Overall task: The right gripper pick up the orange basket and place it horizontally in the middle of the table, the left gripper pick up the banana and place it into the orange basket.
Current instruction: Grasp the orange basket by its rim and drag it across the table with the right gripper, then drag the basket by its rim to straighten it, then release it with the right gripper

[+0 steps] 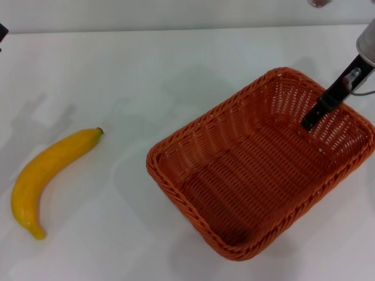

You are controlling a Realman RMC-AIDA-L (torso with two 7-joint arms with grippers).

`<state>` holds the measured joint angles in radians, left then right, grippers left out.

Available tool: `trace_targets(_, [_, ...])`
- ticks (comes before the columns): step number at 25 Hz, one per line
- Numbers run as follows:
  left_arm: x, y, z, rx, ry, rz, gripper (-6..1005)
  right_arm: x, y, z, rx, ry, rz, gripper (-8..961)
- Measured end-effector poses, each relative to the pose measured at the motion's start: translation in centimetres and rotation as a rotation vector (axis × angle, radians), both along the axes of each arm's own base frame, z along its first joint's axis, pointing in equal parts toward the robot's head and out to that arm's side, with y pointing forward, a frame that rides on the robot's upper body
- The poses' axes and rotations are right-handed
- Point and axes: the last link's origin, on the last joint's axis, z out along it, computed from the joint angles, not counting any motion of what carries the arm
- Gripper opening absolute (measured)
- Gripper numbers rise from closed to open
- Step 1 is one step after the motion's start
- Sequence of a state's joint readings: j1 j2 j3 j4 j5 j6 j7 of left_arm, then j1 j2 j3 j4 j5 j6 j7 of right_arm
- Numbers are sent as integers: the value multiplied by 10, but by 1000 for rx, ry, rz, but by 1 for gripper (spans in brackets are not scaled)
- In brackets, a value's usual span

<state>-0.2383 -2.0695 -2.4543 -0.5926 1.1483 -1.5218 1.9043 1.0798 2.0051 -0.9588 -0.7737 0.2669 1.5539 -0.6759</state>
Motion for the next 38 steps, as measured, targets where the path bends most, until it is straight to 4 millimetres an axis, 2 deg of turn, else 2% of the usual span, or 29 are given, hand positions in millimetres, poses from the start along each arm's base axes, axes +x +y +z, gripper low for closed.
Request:
trace_targets(7, [2, 3, -3, -19, 17, -4, 874, 3, 3, -1, 7, -53, 13, 766])
trace_targets(17, [3, 6, 1, -12, 34, -6, 875, -1, 4, -3, 5, -59, 22, 322])
trace_targets(25, [8, 13, 13, 2, 70, -29, 875, -2, 7, 11, 105, 65, -121, 216])
trace_targets(28, [12, 17, 22, 24, 100, -40, 875, 6, 8, 22, 165, 169, -213, 204])
trace_targets(31, [16, 20, 31, 45, 132, -49, 874, 23, 5, 37, 267, 266, -316, 191])
trace_targets(35, [24, 29, 39, 59, 171, -65, 874, 45, -7, 52, 382, 396, -422, 167])
trace_targets(38, [29, 35, 41, 57, 198, -79, 874, 56, -16, 57, 428, 419, -471, 155])
